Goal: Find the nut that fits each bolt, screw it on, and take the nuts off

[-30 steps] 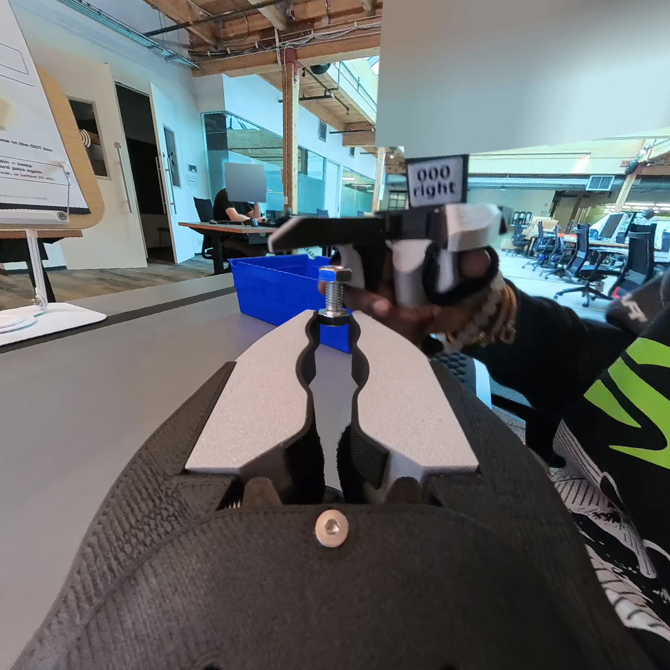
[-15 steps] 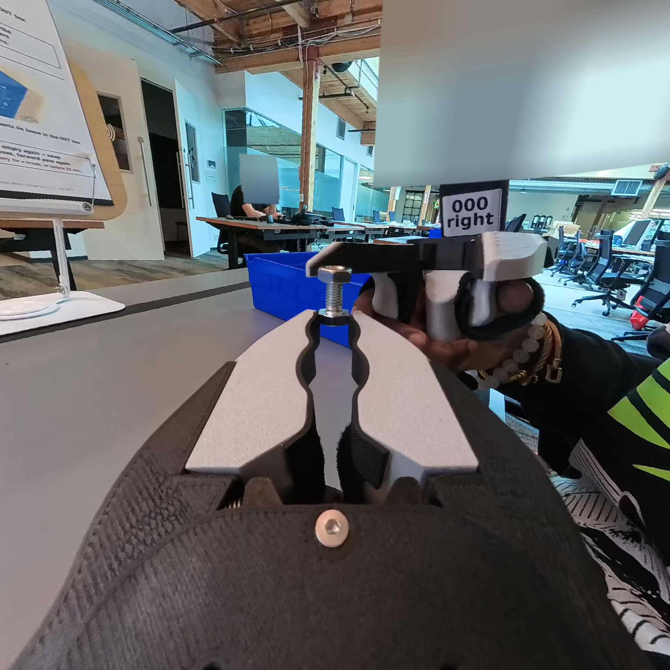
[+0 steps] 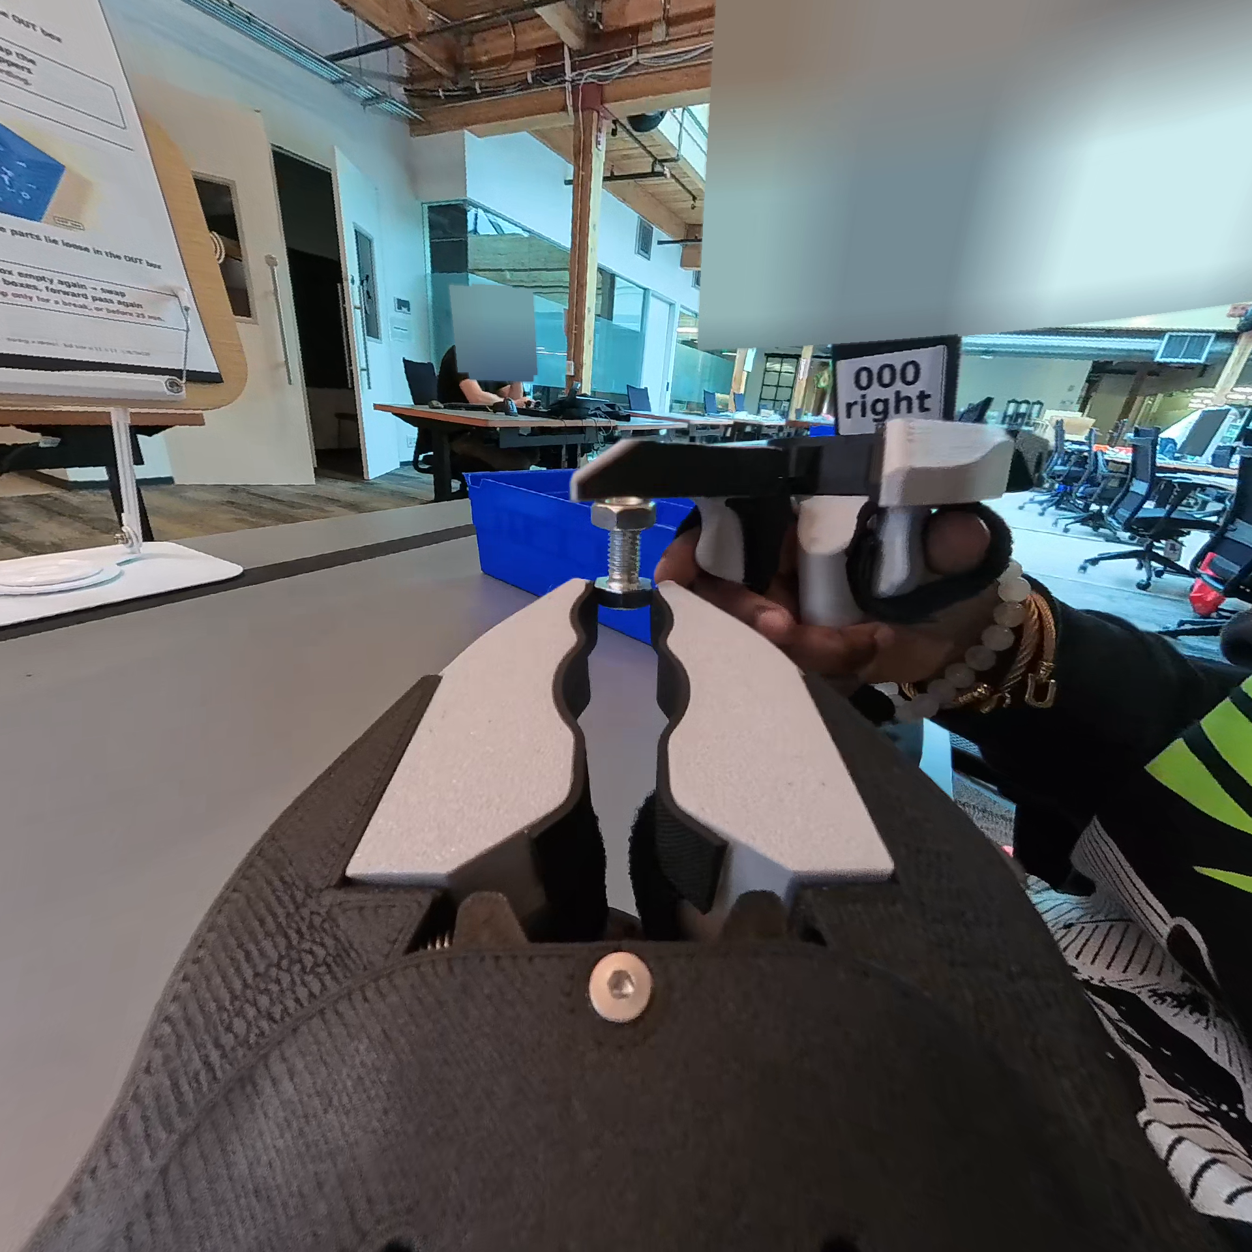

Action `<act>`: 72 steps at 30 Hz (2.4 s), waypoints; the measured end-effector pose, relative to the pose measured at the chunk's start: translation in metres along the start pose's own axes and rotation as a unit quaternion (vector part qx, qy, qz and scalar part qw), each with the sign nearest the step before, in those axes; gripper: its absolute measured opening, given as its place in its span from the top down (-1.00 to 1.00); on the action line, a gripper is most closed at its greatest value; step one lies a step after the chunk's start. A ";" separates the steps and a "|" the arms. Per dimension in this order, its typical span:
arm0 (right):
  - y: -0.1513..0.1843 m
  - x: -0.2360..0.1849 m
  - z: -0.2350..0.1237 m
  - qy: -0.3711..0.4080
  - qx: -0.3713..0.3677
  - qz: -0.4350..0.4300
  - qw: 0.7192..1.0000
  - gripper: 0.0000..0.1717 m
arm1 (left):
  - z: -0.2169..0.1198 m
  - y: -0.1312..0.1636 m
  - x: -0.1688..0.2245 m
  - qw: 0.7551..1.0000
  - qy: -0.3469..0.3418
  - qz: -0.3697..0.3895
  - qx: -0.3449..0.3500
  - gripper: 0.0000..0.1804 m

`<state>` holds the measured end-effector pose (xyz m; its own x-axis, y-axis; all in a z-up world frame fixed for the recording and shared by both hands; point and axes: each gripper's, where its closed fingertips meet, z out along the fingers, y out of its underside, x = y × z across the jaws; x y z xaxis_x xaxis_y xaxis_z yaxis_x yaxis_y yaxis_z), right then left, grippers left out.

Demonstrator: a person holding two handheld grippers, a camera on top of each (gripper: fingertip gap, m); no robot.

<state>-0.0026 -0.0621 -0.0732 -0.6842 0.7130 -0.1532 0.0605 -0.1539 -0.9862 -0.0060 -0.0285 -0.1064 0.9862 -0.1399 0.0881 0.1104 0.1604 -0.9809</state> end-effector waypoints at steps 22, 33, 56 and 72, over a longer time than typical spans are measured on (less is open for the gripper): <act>0.010 -0.008 -0.012 0.000 -0.010 0.004 1.000 0.34 | 0.002 0.005 0.000 1.000 0.001 0.002 -0.013 0.84; 0.010 0.001 0.003 -0.001 -0.005 -0.003 1.000 0.20 | 0.003 0.006 0.003 1.000 0.005 0.011 -0.017 0.84; 0.014 -0.018 -0.021 -0.004 -0.009 -0.029 1.000 0.50 | 0.003 0.009 0.001 1.000 0.000 0.007 -0.021 0.84; 0.022 0.000 0.019 -0.003 -0.031 -0.041 0.999 0.23 | 0.005 0.013 0.005 0.999 0.007 0.026 -0.034 0.84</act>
<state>-0.0150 -0.0785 -0.0935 -0.6937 0.7166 -0.0723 0.0494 -0.0529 -0.9974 0.0012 -0.0222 -0.1173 0.9887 -0.1459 0.0346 0.0496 0.1007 -0.9937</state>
